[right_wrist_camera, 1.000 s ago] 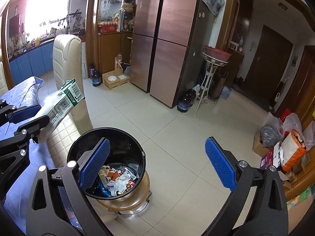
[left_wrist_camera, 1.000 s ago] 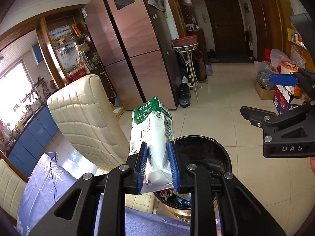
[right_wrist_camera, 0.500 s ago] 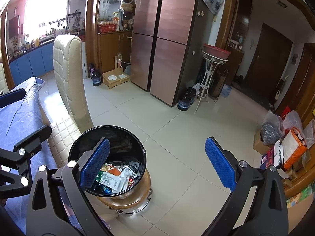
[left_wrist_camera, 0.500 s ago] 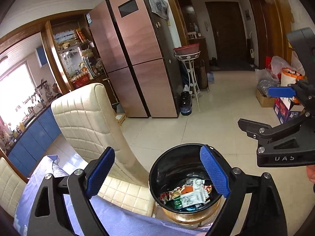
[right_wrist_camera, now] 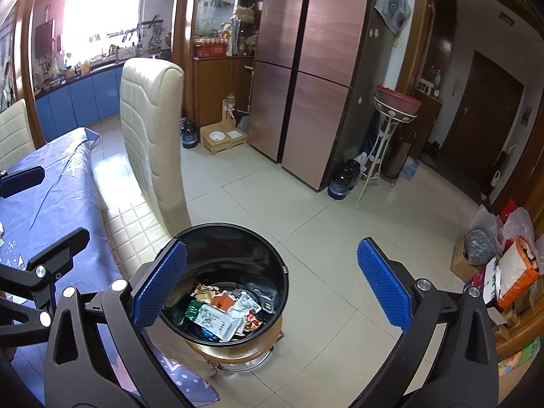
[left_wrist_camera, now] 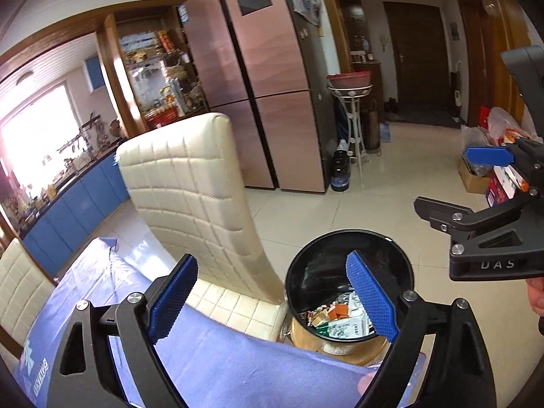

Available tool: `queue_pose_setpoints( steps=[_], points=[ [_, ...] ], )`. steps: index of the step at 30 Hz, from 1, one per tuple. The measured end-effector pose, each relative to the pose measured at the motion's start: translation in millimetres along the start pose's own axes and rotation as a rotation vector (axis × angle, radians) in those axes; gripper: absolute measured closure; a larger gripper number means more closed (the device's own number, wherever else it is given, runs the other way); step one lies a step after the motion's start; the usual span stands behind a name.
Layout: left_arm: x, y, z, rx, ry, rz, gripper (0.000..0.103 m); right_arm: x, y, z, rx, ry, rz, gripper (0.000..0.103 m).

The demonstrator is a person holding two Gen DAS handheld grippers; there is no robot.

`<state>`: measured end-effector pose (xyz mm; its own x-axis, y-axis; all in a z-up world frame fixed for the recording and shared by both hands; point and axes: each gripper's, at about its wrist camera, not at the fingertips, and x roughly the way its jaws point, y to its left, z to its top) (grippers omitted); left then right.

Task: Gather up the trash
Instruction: 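Move both tools back to the table toward the bowl and wrapper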

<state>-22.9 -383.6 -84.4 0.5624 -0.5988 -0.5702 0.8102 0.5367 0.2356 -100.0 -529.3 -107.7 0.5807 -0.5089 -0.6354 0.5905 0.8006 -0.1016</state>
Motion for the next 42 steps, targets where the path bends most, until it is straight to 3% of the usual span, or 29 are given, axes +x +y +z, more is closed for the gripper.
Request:
queue_pose_setpoints(
  steps=[7,15,30,42],
  points=[
    [-14.7,37.9,-15.9,-0.058,0.018,0.086,0.015,-4.2,38.6,9.0,-0.058,-0.017,0.057,0.004],
    [-36.2,98.4,-46.8,-0.138,0.061,0.233,0.015,-6.6,106.1,19.8,-0.147,-0.040,0.162,0.004],
    [-96.4,219.1,-146.7,-0.363,0.211,0.524,0.015,-17.4,269.7,17.9,-0.373,-0.052,0.439,0.004],
    [-158.3,292.3,-231.7,-0.539,0.298,0.703,0.015,-39.6,400.5,-1.3,-0.532,-0.052,0.632,0.004]
  ],
)
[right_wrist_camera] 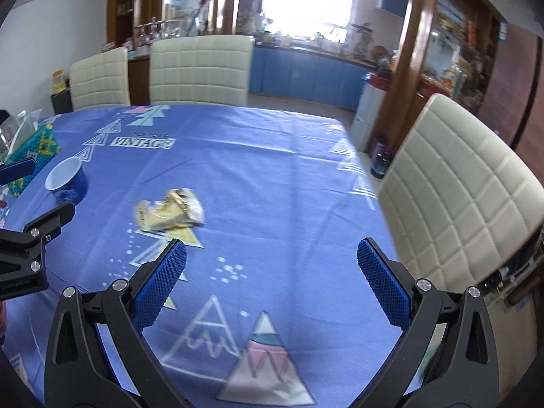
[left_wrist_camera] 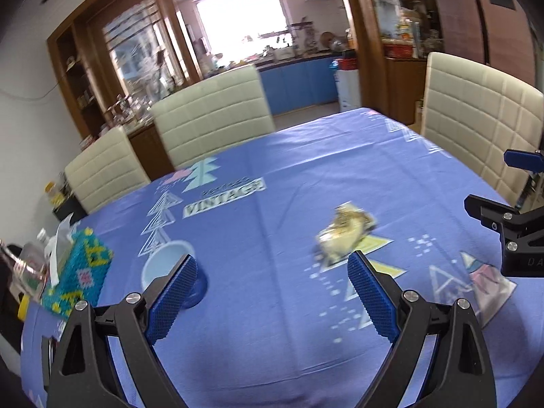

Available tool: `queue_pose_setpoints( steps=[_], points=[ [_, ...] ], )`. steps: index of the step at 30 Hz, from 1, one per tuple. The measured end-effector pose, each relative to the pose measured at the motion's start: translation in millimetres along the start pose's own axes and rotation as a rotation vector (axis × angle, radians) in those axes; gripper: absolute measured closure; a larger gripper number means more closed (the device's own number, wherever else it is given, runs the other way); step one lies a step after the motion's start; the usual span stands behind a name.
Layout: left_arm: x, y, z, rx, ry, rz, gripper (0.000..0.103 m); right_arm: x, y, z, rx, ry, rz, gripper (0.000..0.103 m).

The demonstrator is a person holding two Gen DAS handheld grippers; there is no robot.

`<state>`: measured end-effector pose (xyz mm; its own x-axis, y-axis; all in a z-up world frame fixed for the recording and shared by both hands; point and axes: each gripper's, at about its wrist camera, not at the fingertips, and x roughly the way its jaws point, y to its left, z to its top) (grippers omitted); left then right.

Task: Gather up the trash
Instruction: 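Move both tools back to the table toward the bowl and wrapper, then grasp the yellow snack wrapper with the right tool while the left tool grasps the light blue bowl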

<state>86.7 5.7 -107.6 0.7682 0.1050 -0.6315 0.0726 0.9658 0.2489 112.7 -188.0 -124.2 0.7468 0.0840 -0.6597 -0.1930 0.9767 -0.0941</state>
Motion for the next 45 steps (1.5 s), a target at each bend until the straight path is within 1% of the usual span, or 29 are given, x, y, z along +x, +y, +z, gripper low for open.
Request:
queue_pose_setpoints(
  steps=[7,11,15,19,21,23,28,33,38,42,43,45],
  points=[
    [21.3,68.1,-20.1,-0.093,0.029,0.114,0.015,30.4,51.5,14.8,-0.057,0.025,0.063,0.004],
    [41.7,104.1,-31.7,-0.165,0.073,0.124,0.015,46.0,72.4,20.9,-0.083,0.044,0.072,0.004],
    [64.9,124.9,-40.8,-0.196,0.106,0.093,0.015,61.6,90.1,26.3,-0.103,0.066,0.075,0.004],
    [84.7,132.9,-44.7,-0.230,0.126,0.049,0.015,76.5,100.4,29.2,-0.115,0.091,0.071,0.004],
    [93.5,135.8,-45.0,-0.251,0.126,-0.004,0.013,84.1,103.8,30.5,-0.117,0.103,0.070,0.004],
    [100.5,134.9,-43.6,-0.253,0.127,-0.028,0.012,91.5,107.0,32.2,-0.120,0.113,0.070,0.004],
    [124.5,127.3,-43.5,-0.209,0.158,-0.023,0.012,107.8,114.9,36.2,-0.133,0.129,0.065,0.004],
    [140.9,128.7,-42.3,-0.212,0.169,-0.024,0.012,122.7,116.3,37.2,-0.136,0.149,0.060,0.004],
    [147.6,127.2,-39.2,-0.202,0.173,-0.031,0.012,136.7,117.8,34.7,-0.134,0.170,0.063,0.004],
    [147.8,124.1,-38.5,-0.189,0.173,-0.031,0.012,139.8,120.2,30.9,-0.147,0.176,0.073,0.005],
    [149.0,124.4,-38.4,-0.189,0.174,-0.031,0.012,139.7,120.5,29.8,-0.150,0.176,0.075,0.008],
    [149.7,125.0,-38.5,-0.191,0.177,-0.030,0.012,140.7,120.2,27.7,-0.151,0.189,0.085,0.020]
  ],
)
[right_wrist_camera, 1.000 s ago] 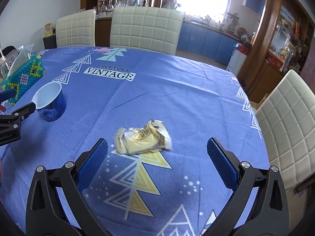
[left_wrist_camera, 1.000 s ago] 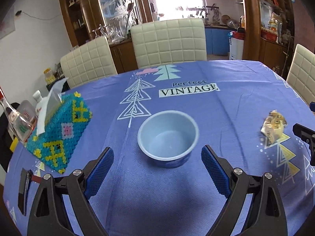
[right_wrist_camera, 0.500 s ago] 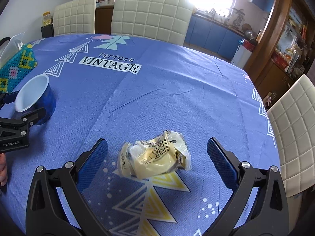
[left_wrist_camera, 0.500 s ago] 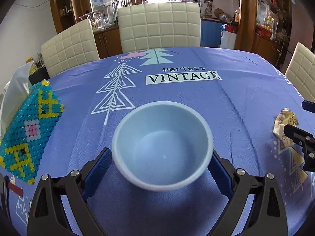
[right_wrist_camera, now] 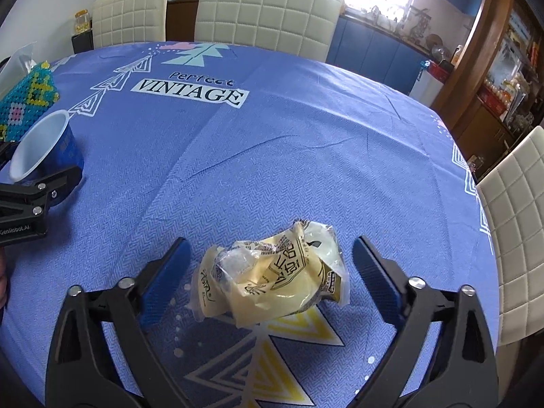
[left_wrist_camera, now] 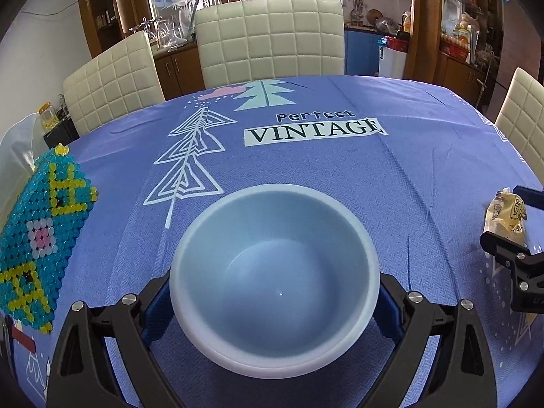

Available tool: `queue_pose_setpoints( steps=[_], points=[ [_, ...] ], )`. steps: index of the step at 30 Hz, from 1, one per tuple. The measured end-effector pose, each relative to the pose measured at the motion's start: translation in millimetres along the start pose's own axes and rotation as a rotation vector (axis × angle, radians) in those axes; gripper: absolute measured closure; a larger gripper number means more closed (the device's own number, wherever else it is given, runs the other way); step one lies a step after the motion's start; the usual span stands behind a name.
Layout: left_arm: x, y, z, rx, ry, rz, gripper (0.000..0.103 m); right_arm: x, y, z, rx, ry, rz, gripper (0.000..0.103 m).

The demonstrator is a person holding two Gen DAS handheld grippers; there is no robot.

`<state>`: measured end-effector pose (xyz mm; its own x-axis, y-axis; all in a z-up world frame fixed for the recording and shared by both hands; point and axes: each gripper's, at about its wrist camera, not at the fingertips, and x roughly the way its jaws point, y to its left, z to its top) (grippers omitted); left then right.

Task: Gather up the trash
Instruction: 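Grasp the yellow snack wrapper with the right tool while the left tool grasps the light blue bowl, then carry the wrapper and bowl over the black bin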

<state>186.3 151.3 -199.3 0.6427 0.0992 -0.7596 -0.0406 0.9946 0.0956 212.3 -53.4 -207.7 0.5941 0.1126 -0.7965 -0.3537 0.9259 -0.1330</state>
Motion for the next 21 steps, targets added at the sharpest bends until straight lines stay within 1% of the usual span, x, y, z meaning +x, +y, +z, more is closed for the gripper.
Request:
queue_pose_setpoints(
  steps=[1,2,3,4,5,8,15,21],
  points=[
    [0.0,0.3,0.1,-0.002,0.000,0.002,0.013,0.9,-0.2,-0.9,0.000,0.009,0.005,0.022],
    [-0.1,0.8,0.0,-0.005,0.001,0.001,0.013,0.9,-0.5,-1.8,-0.001,0.013,0.002,0.030],
    [-0.1,0.9,-0.4,-0.006,0.003,-0.002,0.018,1.1,-1.0,-2.2,-0.001,0.017,0.008,0.035],
    [0.0,0.7,-0.9,-0.006,0.007,-0.001,0.027,0.4,-1.4,-2.4,0.000,0.020,0.016,0.037],
    [0.6,0.2,-1.9,-0.005,0.017,-0.008,0.029,-0.9,-1.7,-2.6,0.000,0.020,0.023,0.042],
    [-4.5,-4.1,-4.8,0.006,0.017,-0.024,0.029,-6.4,-0.4,-3.7,-0.014,0.019,0.025,0.049],
    [-29.6,-26.5,-11.1,0.055,-0.006,-0.059,0.029,-27.5,2.2,-10.4,-0.040,-0.011,0.022,0.050],
    [-52.9,-54.2,-17.9,0.115,-0.029,-0.096,0.029,-52.3,-7.0,-20.6,-0.032,-0.034,0.008,0.049]
  ],
)
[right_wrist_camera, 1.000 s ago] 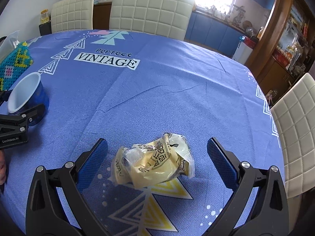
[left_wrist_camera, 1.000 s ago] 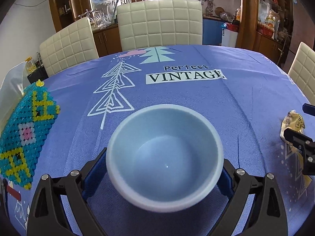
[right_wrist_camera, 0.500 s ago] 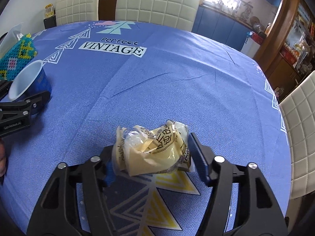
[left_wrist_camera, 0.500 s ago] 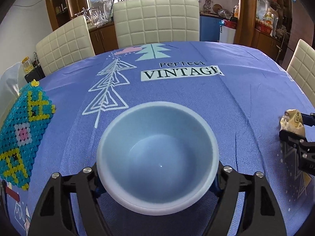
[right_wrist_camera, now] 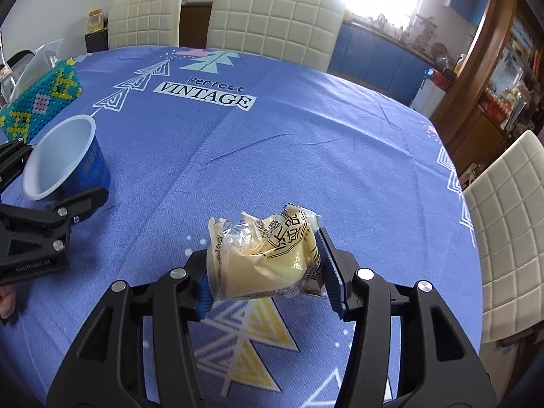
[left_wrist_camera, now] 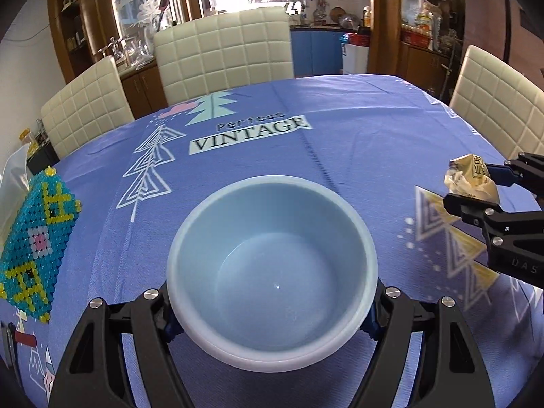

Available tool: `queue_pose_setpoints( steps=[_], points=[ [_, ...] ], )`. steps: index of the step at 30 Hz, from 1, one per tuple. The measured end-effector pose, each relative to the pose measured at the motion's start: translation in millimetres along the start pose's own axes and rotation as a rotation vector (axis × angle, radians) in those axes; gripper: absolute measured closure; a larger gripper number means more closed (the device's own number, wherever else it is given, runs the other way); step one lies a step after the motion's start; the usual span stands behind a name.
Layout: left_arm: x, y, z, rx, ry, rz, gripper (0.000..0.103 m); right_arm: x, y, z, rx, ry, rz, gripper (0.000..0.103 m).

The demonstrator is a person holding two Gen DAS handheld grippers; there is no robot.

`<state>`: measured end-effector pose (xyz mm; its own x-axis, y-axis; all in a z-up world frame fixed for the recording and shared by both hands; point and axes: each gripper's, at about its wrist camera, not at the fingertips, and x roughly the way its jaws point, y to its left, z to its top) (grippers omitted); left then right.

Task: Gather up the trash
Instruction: 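Carry the wrapper and bowl over the black bin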

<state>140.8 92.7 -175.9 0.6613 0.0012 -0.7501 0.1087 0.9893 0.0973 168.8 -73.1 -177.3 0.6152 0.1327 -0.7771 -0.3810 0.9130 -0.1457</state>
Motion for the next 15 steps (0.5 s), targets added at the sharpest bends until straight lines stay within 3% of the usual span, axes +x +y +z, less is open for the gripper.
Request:
queue_pose_setpoints(
  steps=[15],
  points=[
    [-43.3,-78.5,-4.5,0.115,-0.050,-0.077,0.029,-60.0,-47.5,-56.1,0.066,-0.021,-0.083,0.047]
  ],
)
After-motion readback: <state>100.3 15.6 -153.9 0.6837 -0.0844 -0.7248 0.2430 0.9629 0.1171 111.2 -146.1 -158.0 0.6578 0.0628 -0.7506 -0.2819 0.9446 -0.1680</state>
